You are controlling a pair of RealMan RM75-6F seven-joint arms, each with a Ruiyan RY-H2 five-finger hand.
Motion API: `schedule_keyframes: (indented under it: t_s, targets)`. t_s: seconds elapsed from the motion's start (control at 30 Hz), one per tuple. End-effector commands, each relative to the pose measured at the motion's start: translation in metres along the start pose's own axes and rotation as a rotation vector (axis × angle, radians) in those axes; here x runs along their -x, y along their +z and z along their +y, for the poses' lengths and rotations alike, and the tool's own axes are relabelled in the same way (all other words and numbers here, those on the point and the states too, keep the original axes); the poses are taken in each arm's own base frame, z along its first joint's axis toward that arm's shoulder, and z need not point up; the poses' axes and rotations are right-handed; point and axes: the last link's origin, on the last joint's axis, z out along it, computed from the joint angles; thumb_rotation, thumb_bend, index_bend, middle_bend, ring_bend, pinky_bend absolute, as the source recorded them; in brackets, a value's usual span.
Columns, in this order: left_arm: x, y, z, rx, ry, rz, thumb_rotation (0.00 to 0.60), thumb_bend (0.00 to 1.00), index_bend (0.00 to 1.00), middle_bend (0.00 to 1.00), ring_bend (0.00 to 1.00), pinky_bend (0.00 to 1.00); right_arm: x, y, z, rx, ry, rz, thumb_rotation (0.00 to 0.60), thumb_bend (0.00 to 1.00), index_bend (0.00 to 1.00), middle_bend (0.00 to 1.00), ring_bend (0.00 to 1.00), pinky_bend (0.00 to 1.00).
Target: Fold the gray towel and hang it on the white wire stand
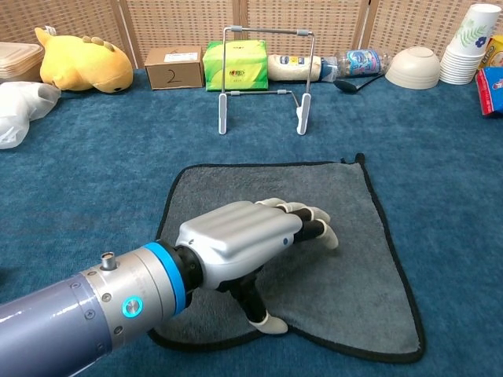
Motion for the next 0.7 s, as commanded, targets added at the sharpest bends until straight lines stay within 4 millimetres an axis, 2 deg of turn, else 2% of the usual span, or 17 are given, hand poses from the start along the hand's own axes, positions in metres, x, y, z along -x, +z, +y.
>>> schedule_keyframes:
  t_s: [0.03, 0.3, 0.7]
  targets:
    - [0.0004, -0.0007, -0.0021, -0.012, 0.001, 0.003, 0.600, 0.26, 0.21, 0.10, 0.00, 0.00, 0.0003, 0.0000, 0.0002, 0.001, 0.001, -0.001, 0.600, 0.39, 0.02, 0.00, 0.00, 0.00]
    - [0.0006, -0.0032, -0.0065, -0.046, -0.015, 0.029, 0.600, 0.28, 0.31, 0.13, 0.00, 0.00, 0.0001, -0.0009, 0.0009, 0.004, 0.002, 0.000, 0.600, 0.39, 0.02, 0.00, 0.00, 0.00]
    - [-0.0038, -0.0037, -0.0091, -0.073, -0.089, 0.083, 0.600, 0.32, 0.50, 0.20, 0.06, 0.00, 0.0004, -0.0018, 0.0011, 0.005, 0.005, -0.002, 0.600, 0.39, 0.02, 0.00, 0.00, 0.00]
